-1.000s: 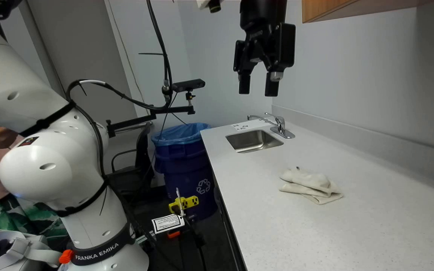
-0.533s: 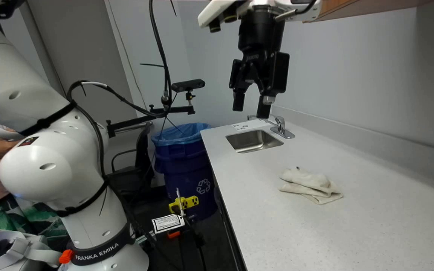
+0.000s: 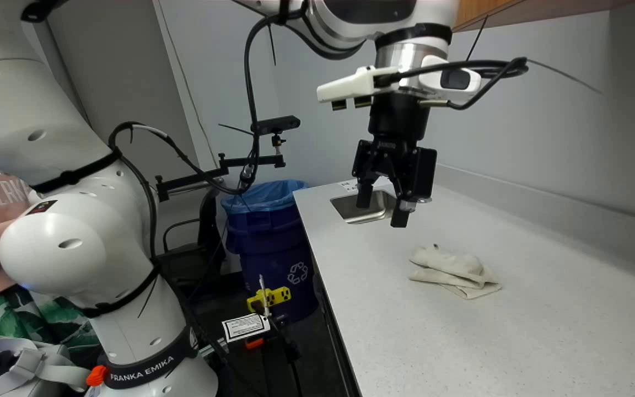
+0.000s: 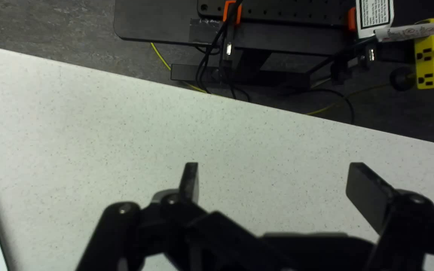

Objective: Wipe the counter with the cloth

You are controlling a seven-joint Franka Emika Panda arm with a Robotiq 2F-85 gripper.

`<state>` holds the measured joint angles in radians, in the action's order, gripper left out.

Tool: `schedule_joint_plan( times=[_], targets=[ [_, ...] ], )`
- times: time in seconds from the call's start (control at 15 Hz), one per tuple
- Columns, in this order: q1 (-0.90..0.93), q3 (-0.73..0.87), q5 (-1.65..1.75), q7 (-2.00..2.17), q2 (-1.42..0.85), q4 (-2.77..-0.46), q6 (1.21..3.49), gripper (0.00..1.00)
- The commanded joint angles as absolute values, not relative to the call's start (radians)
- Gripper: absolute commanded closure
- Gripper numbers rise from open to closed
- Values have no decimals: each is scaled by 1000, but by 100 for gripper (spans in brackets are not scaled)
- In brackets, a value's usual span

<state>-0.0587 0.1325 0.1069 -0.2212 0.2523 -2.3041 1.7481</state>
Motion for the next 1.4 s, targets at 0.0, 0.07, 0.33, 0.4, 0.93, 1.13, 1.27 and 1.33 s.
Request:
schedule_joint_plan(
  times=[0.0, 0.07, 0.33, 0.4, 0.93, 1.13, 1.27, 1.33],
  targets=[
    [-52, 102, 87, -156, 170, -2310, 1843, 0],
    [-51, 94, 85, -143, 151, -2311, 1864, 0],
    [-49, 66, 75, -87, 75, -2292, 1960, 0],
    [-48, 60, 76, -71, 58, -2287, 1994, 0],
    [-48, 40, 93, -43, 25, -2292, 2067, 0],
    [-47, 39, 99, -49, 22, -2278, 2031, 0],
    [-49, 42, 91, -77, -13, -2251, 1981, 0],
    [-48, 41, 88, -90, -25, -2247, 1980, 0]
  ],
)
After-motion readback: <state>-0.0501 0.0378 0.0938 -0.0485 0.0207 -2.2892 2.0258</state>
